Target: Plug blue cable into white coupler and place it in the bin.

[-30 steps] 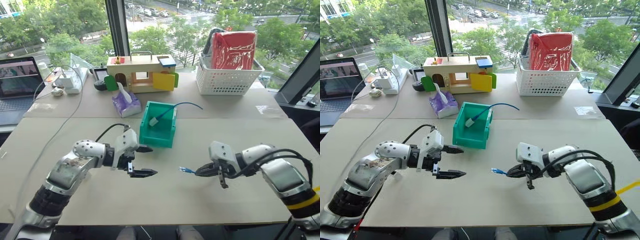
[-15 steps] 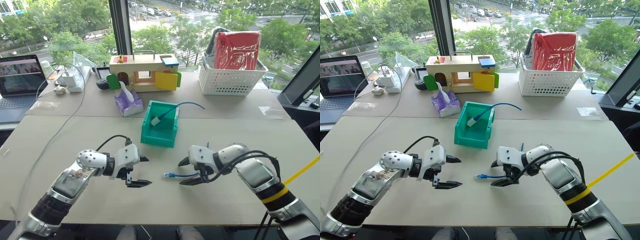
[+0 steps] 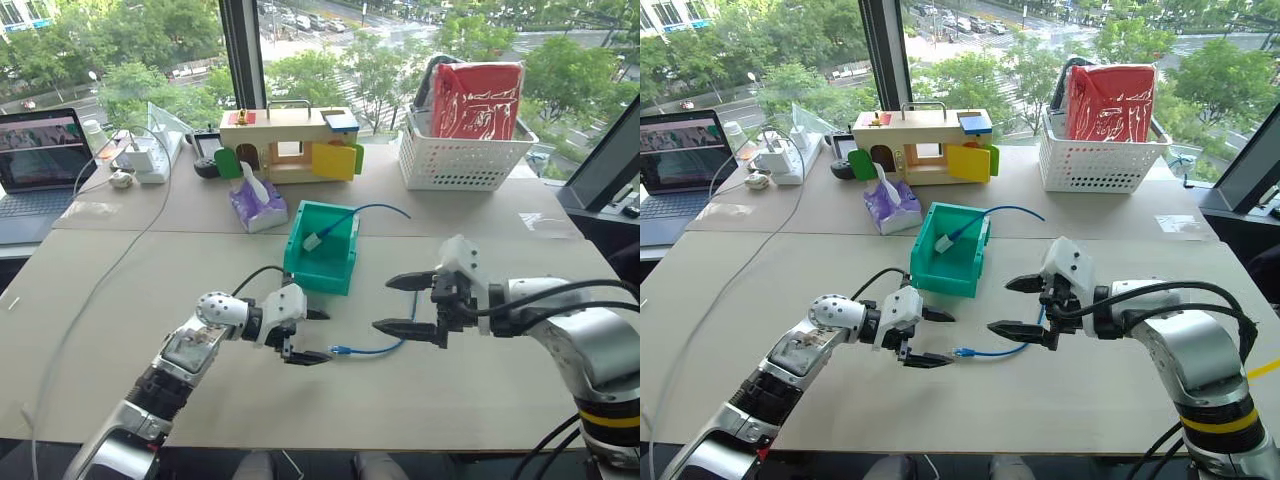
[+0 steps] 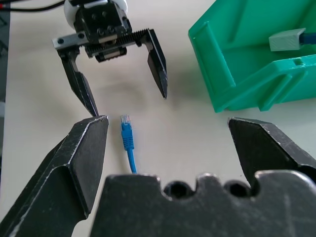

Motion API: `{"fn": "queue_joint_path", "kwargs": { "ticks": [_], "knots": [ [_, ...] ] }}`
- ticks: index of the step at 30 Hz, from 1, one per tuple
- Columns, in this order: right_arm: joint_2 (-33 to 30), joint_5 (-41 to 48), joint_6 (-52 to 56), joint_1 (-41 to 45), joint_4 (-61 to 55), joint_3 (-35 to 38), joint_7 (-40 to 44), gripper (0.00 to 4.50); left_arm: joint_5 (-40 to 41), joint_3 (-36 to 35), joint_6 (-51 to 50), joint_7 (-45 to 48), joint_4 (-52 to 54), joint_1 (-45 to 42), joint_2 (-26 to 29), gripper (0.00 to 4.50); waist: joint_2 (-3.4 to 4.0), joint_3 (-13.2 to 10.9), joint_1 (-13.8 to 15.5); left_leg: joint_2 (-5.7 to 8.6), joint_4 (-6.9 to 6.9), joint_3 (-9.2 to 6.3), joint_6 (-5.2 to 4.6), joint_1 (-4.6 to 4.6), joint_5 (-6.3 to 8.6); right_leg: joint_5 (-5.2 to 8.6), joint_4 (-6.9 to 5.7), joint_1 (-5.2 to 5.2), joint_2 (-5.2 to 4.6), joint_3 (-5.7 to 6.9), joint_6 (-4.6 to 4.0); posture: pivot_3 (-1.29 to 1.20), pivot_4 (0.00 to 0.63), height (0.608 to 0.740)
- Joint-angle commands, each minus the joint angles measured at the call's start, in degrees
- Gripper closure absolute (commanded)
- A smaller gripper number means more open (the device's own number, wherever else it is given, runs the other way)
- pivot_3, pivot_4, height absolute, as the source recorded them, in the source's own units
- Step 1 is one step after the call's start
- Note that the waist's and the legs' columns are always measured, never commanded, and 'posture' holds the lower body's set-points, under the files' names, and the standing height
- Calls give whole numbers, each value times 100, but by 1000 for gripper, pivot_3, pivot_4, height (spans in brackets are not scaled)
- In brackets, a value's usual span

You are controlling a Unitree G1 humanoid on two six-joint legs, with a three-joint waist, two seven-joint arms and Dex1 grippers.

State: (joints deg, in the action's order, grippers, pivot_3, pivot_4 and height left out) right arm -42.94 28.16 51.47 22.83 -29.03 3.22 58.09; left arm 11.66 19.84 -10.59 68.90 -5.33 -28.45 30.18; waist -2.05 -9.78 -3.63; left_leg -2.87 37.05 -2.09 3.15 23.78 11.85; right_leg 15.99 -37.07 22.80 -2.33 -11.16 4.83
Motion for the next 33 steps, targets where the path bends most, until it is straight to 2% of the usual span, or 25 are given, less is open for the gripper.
{"fn": "queue_joint_path", "kwargs": {
  "ticks": [1, 9, 16, 20, 23, 26, 33],
  "knots": [
    [-58, 420, 325, -238, -469, 539, -366, 0, -16, 17, 215, 180, -133, -110, -100, 1435, 0, 0, -2, 0, 0, 0, 0, -1, 0, 0, 0, -2, 0, 0, 0, 0, 150, 734],
    [-226, 808, 458, -527, -684, 905, -802, 0, -234, 174, 518, 411, -497, -171, -236, 4383, 0, 0, -17, 1, 2, -2, -1, 1, 0, 0, 1, -2, 0, 1, 1, 0, 150, 734],
    [-345, 962, 361, -373, -549, 854, -1034, 0, -161, 28, 257, 389, -475, -224, -328, 4454, 0, 0, -17, 1, 4, -2, -2, 0, -1, 1, 1, -6, 0, 1, 1, 0, 150, 734],
    [-338, 1039, 392, -202, -483, 762, -1143, 0, -167, 9, 181, 413, -399, -160, -275, 3378, 0, 0, -26, 1, 3, -3, -2, 0, -1, 0, 1, -4, 0, 1, 1, 0, 150, 734],
    [-347, 1068, 399, -126, -450, 726, -1184, 0, -184, -1, 145, 382, -357, -145, -271, 2146, 0, 0, -22, 1, 3, -3, -2, 0, -1, 1, 0, -4, 0, 2, 1, 0, 150, 734],
    [-347, 1093, 423, -32, -421, 685, -1221, 0, -197, -8, 113, 338, -311, -140, -261, 1146, 0, 0, -20, 2, 3, -4, -2, 1, -1, 0, 1, -4, 0, 2, 1, 0, 150, 734],
    [-370, 1115, 382, 36, -385, 612, -1313, 0, -262, 49, -153, 281, -166, -104, -196, 1146, 0, 0, -24, 1, 3, -4, -2, 1, -1, 1, 1, -3, 0, 2, 1, 0, 150, 734]
  ]
}}
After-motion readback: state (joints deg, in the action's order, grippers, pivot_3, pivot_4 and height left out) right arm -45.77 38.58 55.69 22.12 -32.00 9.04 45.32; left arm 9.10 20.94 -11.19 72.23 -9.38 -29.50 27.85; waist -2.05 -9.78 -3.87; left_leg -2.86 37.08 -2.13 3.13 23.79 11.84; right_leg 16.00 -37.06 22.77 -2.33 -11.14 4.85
